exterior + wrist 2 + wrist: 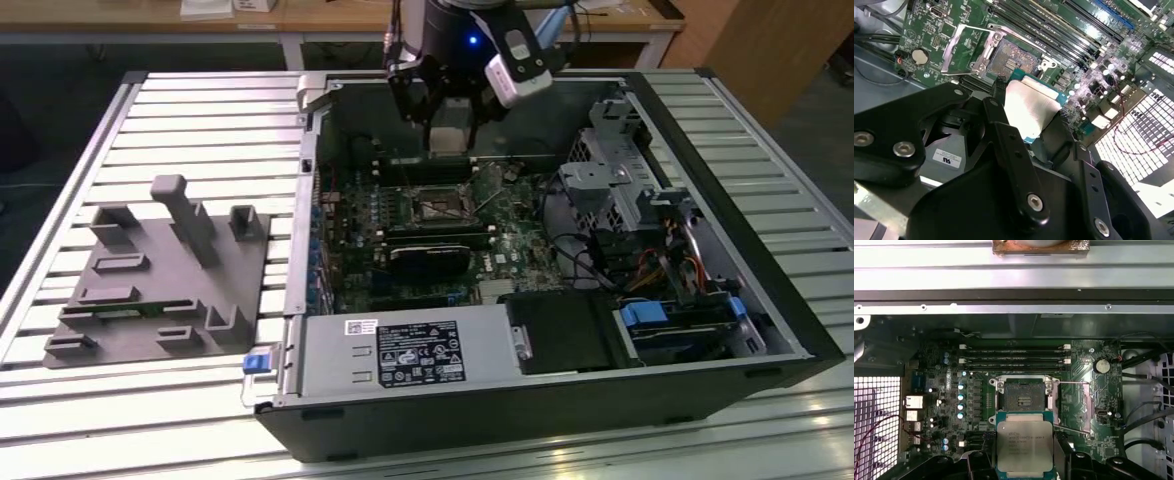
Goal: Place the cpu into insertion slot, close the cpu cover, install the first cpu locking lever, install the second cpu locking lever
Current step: 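Place the cpu into insertion slot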
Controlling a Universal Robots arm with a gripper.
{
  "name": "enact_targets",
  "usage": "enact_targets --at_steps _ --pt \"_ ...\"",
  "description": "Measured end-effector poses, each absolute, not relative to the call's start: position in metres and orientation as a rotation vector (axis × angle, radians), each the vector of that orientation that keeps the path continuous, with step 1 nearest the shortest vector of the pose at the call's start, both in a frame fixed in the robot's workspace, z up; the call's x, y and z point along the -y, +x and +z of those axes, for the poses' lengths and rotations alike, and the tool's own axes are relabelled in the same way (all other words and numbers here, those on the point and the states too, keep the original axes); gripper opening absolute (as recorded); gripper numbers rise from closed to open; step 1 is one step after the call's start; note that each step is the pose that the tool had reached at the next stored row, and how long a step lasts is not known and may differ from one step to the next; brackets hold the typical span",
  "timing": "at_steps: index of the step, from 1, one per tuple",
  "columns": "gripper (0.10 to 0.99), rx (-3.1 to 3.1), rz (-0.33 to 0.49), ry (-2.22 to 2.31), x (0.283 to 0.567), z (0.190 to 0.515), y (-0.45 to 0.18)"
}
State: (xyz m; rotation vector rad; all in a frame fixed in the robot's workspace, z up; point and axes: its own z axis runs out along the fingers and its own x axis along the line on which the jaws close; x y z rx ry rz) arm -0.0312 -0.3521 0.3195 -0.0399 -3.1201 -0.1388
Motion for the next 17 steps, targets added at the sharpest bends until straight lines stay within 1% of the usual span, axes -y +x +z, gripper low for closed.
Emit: enact_targets --at_steps 17 --pt "0.541 3.12 -0.139 -0.04 0.352 0.302 -0.031"
